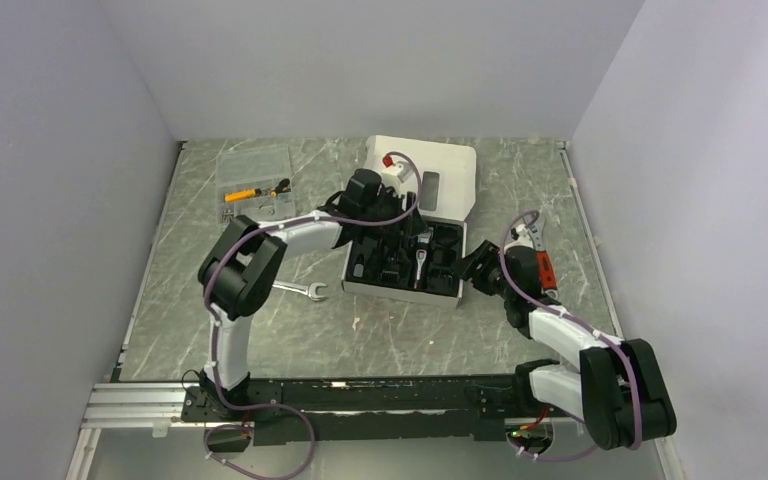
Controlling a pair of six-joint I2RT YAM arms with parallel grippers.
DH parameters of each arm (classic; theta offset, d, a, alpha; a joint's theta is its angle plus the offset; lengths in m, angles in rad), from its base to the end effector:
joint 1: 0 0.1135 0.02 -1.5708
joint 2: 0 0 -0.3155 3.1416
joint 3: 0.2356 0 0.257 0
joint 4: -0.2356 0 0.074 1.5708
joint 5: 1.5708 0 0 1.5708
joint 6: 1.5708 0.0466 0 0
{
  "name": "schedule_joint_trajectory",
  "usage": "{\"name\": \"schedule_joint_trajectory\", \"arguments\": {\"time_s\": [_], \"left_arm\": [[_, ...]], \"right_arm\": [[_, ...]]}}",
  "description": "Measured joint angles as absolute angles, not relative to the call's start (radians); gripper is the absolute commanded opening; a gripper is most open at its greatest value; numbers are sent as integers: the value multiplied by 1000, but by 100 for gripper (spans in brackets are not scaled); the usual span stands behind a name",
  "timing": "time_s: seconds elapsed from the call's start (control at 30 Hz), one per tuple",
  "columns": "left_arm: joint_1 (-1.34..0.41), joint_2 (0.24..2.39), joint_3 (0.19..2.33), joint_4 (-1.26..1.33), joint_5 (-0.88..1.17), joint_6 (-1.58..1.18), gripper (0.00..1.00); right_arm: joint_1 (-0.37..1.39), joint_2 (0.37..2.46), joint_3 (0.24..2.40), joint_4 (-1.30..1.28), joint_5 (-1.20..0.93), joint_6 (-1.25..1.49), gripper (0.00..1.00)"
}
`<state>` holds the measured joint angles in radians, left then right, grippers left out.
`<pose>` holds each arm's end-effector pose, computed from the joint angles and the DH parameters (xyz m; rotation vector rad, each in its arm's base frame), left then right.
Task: Sort the hair-cutting tools
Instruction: Pick up the haircut tool from the storage box.
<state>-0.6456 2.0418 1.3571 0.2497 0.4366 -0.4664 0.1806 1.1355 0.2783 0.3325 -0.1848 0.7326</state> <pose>0.3876 -0.3166 0.2341 0.4914 2.0967 -1.1198 0.1948 0.0443 0.1899 0.4800 2.1203 0.7325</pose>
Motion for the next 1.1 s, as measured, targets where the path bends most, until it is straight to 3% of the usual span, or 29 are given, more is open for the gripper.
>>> {"name": "schedule_joint_trajectory", "arguments": {"time_s": [0.23, 0.47, 1.1], "left_arm": [[-679, 1926, 1282, 192, 408, -99, 61], [-771, 1972, 1377, 116, 392, 146, 59], [-825, 2196, 1643, 23, 394, 274, 52]], "right_arm": [[180, 1055, 278, 277, -173, 739, 65], [178, 897, 281, 170, -139, 743, 65], [173, 649, 306, -66, -101, 732, 66]]}}
